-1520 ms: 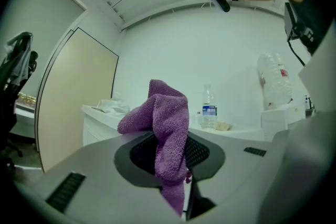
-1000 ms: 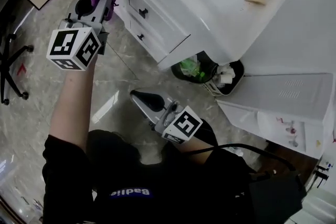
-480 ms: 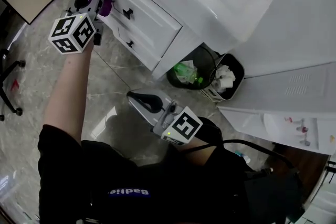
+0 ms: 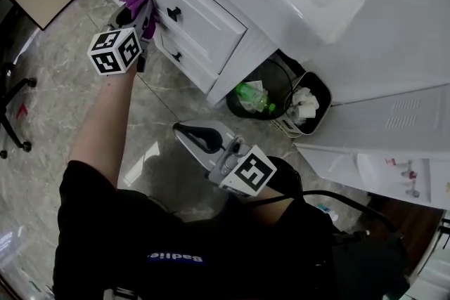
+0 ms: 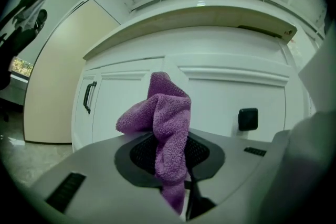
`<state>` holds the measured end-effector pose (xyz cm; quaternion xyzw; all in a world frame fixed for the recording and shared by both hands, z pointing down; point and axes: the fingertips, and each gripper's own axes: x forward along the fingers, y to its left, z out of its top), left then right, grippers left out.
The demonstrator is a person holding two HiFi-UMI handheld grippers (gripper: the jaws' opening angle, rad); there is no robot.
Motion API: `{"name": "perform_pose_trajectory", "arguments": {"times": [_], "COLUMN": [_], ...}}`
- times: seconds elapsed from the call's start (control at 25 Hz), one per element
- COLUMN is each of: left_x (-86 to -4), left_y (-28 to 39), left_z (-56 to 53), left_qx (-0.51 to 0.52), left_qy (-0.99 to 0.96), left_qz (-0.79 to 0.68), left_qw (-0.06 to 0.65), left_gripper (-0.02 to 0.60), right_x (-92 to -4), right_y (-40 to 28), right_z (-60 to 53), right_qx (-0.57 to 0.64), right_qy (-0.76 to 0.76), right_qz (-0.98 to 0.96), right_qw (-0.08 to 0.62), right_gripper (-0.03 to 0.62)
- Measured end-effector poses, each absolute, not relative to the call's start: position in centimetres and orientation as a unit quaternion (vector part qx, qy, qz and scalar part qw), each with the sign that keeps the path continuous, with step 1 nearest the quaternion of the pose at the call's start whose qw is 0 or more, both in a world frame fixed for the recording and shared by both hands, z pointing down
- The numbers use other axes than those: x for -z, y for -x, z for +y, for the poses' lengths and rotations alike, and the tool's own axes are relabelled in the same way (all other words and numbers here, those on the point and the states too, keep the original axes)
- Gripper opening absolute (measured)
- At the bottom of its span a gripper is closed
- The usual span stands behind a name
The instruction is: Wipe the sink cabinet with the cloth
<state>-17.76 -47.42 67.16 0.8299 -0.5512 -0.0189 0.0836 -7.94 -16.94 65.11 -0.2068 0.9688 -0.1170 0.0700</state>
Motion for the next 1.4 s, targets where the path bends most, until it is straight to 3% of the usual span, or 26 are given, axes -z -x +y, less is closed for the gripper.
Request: {"name": "perform_pose_trajectory", "arguments": {"times": [0.32, 0.84, 1.4], "left_x": [-71.8, -53.0, -63.6], "left_y": [16.2, 14.9, 14.9], "left_z": [-45.7, -42.6, -45.5], "left_qx": [-0.06, 0.024, -0.016], "left_qy": [-0.838, -0.877, -0.854], "left_qz": [-0.528, -0.48, -0.518], "left_qw": [0.123, -0.005, 0.049], "left_gripper": [0.084, 0.084, 0.084], "right_x": [-64.8, -64.4, -63.7], "right_y": [7.5, 7.5, 6.3], "right_z": [-16.9, -17.3, -17.4], "right_qx": [0.098, 0.095, 0.085], "right_qy": [0.208, 0.205, 0.221], "right_qz": [0.97, 0.97, 0.967], "right_qw": [0.076, 0.084, 0.091], "right_gripper": [-0.003, -0.003, -0.003]}}
